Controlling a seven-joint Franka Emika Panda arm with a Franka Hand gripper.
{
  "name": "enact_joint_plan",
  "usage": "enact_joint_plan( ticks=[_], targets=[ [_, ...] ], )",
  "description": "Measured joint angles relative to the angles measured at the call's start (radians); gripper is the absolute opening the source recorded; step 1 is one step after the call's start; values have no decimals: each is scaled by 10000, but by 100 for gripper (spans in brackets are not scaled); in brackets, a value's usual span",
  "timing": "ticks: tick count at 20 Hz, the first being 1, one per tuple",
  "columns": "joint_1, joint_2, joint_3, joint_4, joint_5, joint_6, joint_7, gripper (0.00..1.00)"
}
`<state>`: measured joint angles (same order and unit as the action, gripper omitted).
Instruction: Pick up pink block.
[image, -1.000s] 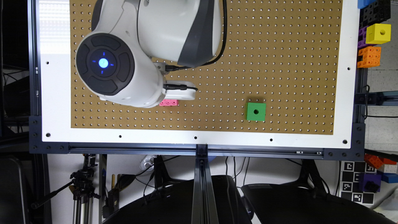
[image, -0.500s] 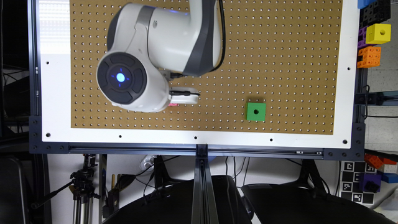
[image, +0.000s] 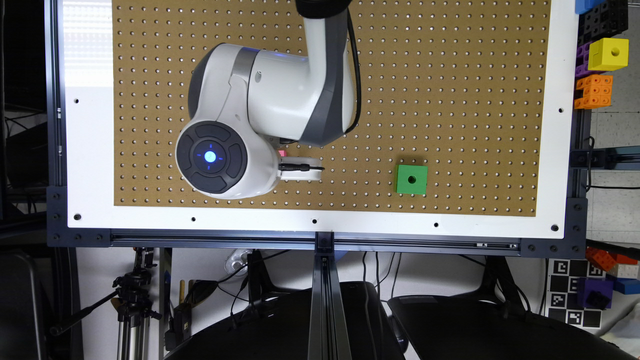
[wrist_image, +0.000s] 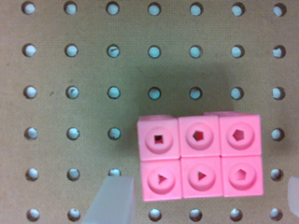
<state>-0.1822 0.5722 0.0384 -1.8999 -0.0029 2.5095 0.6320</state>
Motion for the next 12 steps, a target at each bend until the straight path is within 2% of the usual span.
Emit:
enact_joint_plan(
  ticks=[5,12],
  targets=[
    [-75,5,-10,-53,-3,-22,-9,100],
    [-58,302,28,-89,-3,2,-3,100]
  ],
)
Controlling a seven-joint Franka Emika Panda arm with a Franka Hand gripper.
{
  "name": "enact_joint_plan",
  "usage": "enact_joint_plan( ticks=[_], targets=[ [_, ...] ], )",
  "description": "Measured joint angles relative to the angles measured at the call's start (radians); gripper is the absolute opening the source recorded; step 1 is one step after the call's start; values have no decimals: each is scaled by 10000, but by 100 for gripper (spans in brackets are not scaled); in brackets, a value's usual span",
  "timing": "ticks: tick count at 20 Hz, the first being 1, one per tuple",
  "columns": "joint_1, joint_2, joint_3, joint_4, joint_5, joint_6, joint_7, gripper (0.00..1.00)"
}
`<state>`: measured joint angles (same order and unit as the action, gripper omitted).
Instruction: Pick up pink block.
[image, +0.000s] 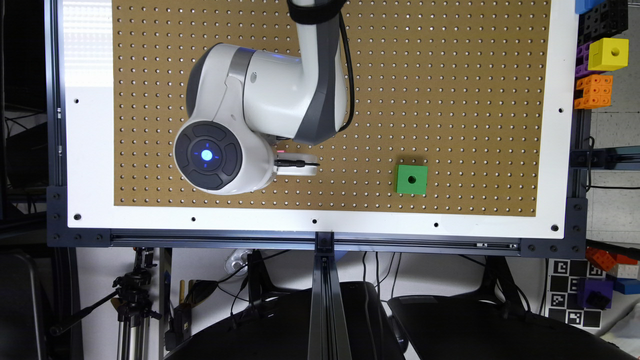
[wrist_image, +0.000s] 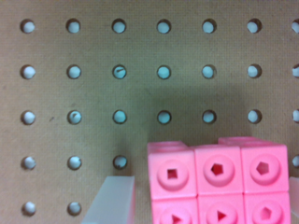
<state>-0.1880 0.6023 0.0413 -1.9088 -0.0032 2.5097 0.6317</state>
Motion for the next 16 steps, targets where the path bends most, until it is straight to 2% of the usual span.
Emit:
enact_joint_plan(
  ticks=[2,3,16],
  targets=[
    [26,19,26,-24,0,-3,13,100],
    [35,19,27,-24,0,-4,10,0],
    [25,-111,25,-20,0,-30,9,0]
  ],
)
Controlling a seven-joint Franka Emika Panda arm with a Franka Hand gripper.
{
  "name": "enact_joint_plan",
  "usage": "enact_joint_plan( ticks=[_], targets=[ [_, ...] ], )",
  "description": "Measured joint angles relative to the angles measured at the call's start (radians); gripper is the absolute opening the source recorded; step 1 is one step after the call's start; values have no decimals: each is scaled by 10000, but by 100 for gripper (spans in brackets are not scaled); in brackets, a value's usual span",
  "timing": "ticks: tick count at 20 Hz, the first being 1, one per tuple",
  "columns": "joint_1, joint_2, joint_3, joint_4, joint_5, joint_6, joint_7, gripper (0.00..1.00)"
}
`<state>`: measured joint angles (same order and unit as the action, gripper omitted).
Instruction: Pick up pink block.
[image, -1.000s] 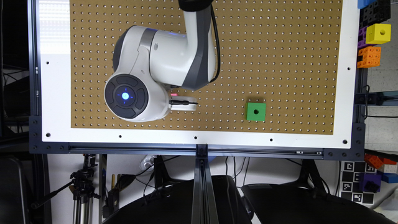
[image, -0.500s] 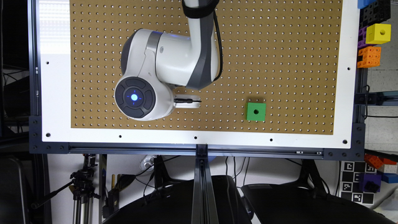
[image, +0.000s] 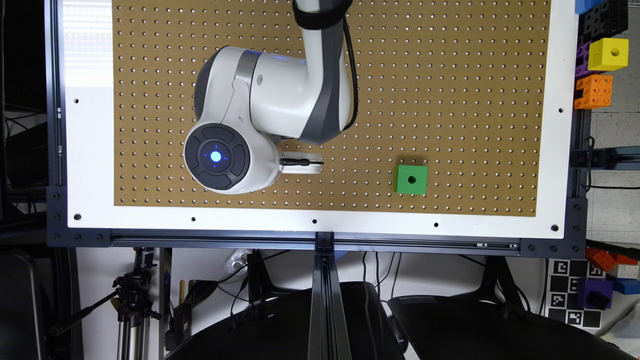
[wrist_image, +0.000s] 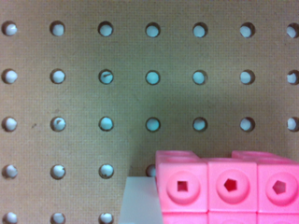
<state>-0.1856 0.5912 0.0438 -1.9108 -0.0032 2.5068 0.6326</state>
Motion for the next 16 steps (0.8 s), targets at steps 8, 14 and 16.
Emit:
enact_joint_plan(
  ticks=[8,14,16],
  targets=[
    [-3,-887,0,0,0,-800,2,0],
    [-3,-1371,0,-1,0,-1266,2,0],
    [-3,-1499,0,-1,0,-1407,3,0]
  ],
)
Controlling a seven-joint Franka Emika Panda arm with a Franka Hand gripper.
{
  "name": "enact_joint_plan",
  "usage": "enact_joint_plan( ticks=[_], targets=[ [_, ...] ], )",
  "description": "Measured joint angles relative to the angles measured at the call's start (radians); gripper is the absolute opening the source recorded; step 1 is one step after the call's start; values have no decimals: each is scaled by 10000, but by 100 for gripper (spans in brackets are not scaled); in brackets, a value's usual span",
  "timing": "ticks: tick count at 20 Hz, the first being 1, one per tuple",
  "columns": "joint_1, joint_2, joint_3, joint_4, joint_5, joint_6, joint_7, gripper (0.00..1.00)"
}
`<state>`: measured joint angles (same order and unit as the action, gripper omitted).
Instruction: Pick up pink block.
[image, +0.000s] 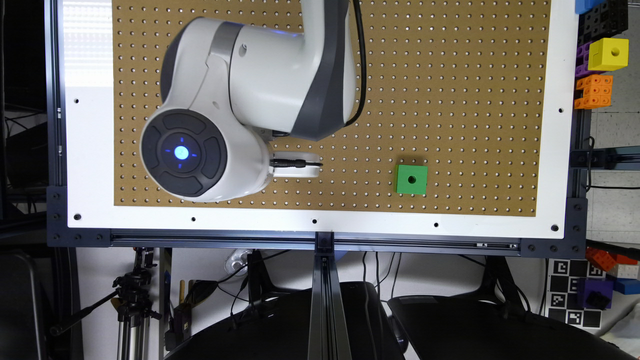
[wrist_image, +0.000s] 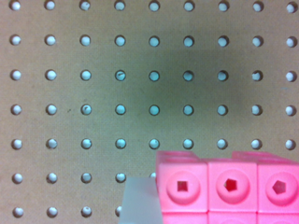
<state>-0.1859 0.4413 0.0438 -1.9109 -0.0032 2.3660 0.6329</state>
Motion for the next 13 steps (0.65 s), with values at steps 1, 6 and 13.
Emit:
enact_joint_plan(
  ticks=[1,6,13],
  targets=[
    [0,-24,0,0,0,-24,0,0],
    [0,-207,0,0,0,-158,0,0],
    [0,-355,0,0,0,-317,1,0]
  ],
)
